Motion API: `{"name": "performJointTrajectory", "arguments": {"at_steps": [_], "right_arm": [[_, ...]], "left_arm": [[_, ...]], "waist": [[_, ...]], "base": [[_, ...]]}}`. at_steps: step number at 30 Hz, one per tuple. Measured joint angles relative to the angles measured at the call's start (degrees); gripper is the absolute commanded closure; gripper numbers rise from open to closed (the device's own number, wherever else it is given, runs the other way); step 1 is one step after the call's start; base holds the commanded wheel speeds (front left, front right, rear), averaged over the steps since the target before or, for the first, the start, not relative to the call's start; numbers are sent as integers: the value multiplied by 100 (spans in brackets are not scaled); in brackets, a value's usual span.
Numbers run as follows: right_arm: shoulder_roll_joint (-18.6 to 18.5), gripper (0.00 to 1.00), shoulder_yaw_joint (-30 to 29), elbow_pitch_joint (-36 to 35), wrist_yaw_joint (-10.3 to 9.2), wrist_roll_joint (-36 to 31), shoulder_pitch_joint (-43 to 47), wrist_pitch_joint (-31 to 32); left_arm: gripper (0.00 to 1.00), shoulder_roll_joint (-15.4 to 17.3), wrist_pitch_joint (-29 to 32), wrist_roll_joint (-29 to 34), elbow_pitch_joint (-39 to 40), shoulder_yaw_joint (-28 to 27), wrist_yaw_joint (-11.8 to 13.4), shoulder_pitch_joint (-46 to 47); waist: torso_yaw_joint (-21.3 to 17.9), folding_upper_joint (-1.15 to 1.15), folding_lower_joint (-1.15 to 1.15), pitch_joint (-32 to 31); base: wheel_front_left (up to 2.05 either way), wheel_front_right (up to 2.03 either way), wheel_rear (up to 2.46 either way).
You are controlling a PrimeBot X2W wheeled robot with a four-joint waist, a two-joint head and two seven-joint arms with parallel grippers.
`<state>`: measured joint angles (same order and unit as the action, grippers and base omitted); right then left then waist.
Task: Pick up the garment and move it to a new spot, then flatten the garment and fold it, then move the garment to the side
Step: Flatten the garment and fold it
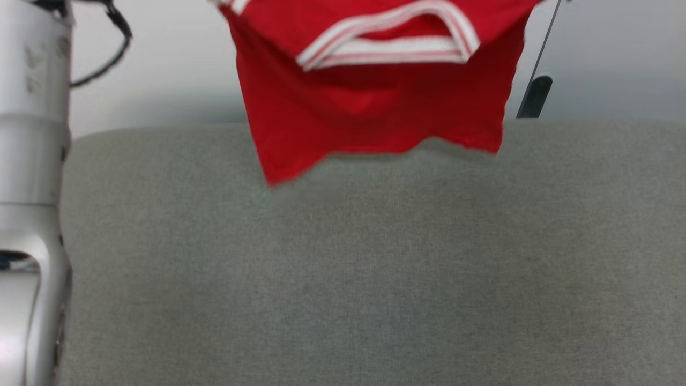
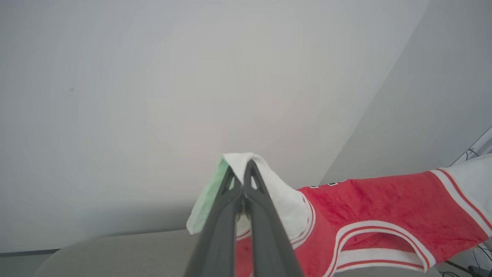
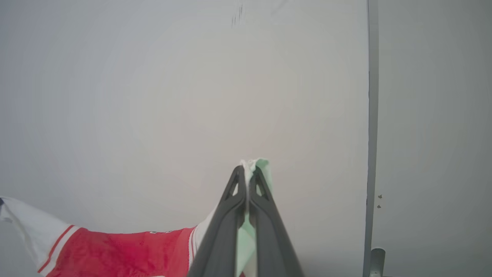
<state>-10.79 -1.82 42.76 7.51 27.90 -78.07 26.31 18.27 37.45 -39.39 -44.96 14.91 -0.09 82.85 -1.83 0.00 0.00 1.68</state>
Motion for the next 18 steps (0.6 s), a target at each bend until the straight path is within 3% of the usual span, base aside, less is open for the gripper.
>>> {"name": "performJointTrajectory", "arguments": {"at_steps": [9,14,18], "right_arm": [[-197,100,309,188,0,152,-667,-969],[-290,100,535,370,0,-49,-1110,-1866],[-283,100,645,633,0,-347,-1429,-2911]], "left_arm": [[100,-11,-699,0,-164,-138,-90,649],[100,-78,-1180,105,-292,-101,-174,1094],[100,-71,-1897,296,-482,-65,-227,1425]], "waist": [[3,0,0,675],[-12,0,0,1253],[-36,0,0,1731]], "base": [[0,0,0],[0,0,0],[0,0,0]]}}
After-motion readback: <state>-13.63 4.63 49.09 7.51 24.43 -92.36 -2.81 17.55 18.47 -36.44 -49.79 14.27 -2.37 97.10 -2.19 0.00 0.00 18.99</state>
